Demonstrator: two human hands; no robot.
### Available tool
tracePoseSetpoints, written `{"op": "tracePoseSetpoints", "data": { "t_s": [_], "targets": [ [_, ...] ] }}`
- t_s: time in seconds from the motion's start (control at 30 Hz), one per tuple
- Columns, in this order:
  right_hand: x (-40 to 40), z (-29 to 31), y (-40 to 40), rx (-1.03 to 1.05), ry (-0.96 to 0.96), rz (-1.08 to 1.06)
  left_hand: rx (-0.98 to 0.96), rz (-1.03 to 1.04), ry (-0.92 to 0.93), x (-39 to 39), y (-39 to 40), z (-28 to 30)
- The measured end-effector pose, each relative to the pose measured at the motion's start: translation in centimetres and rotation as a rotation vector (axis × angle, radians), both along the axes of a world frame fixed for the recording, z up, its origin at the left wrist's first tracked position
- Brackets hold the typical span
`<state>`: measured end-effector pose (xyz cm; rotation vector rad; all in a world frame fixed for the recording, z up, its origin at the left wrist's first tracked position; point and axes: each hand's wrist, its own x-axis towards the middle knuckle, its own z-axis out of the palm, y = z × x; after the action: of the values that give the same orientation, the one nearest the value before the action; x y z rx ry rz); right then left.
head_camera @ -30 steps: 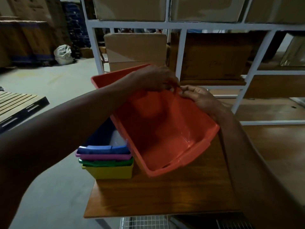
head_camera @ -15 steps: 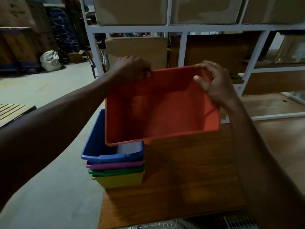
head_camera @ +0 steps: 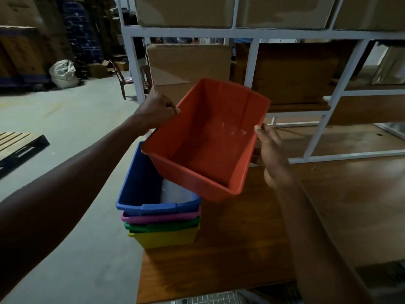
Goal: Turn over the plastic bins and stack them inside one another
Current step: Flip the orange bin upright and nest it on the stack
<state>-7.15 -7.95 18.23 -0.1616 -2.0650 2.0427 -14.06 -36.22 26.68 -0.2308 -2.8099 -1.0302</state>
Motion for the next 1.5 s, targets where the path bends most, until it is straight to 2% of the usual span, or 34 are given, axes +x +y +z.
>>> {"op": "tracePoseSetpoints", "data": {
  "t_s": [0.1,0.23,0.37,0.5,0.9,1.5],
  "targets": [
    [-0.6,1.1,-0.6,-0.006,-0.005,-0.012,0.113,0.033,-0.049,0.7,-0.7,-0.4],
    [-1.9,2.2,-1.2,0.010,-0.106,0.020,0.253,0.033,-0.173,1.6,-2.3,-0.9],
    [-3.0,2.6,-2.8,-0.059,-0.179,0.069,0.435,0.077,-0.242,2.2,-4.8,-1.7],
    [-4.1,2.3,-5.1,-0.031,-0.189,0.099,0.566,0.085,-0.319,2.0,-7.4,-3.7],
    [-6.8,1.2,-11.0,-0.054,-0.214,0.103,0.666,0.140,-0.194,1.5,-13.0,-6.6],
    [-8.4,-2.4,-13.2,0.012,-0.274,0.161,0.747,0.248,-0.249,1.4,-14.3,-11.9]
  ]
}}
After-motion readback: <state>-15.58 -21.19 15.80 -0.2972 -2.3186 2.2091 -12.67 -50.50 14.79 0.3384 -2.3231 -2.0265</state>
